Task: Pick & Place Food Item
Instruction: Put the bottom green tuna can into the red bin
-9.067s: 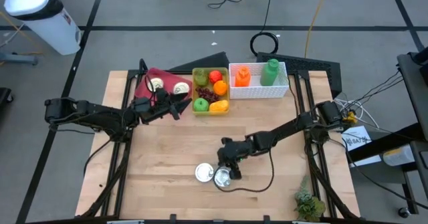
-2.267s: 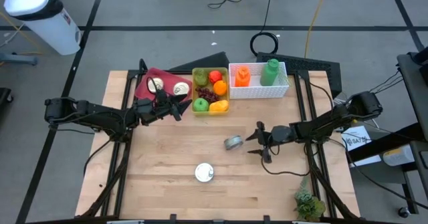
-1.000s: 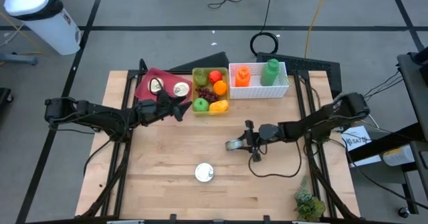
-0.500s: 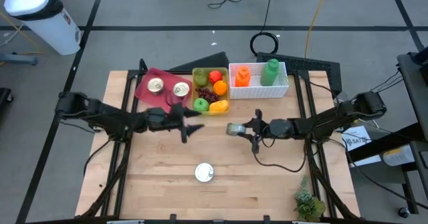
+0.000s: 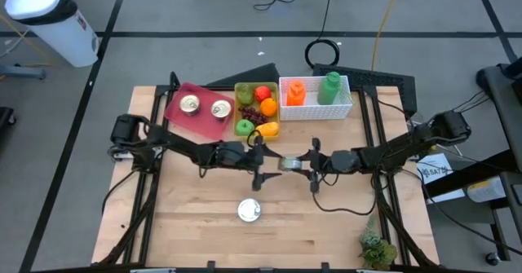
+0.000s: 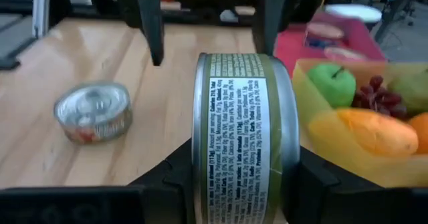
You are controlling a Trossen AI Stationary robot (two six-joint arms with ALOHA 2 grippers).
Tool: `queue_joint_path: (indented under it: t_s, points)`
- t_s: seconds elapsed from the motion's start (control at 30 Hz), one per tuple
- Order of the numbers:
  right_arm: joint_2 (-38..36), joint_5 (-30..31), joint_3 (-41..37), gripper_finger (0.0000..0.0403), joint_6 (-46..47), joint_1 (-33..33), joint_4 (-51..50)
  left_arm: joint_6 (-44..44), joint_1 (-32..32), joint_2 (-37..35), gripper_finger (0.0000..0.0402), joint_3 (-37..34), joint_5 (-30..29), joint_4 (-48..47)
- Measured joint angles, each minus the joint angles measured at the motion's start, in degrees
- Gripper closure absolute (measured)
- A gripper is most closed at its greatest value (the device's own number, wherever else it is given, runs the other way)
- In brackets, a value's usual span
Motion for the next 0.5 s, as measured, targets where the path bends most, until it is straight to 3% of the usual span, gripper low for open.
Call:
queue_joint_path:
  t_s: [0.5]
  points:
    - [-0.24, -4.30, 0.48, 0.0264, -0.97, 1.37, 6.35, -2.09, 0.97, 0.49, 0.0110, 1.51, 1.15, -0.87]
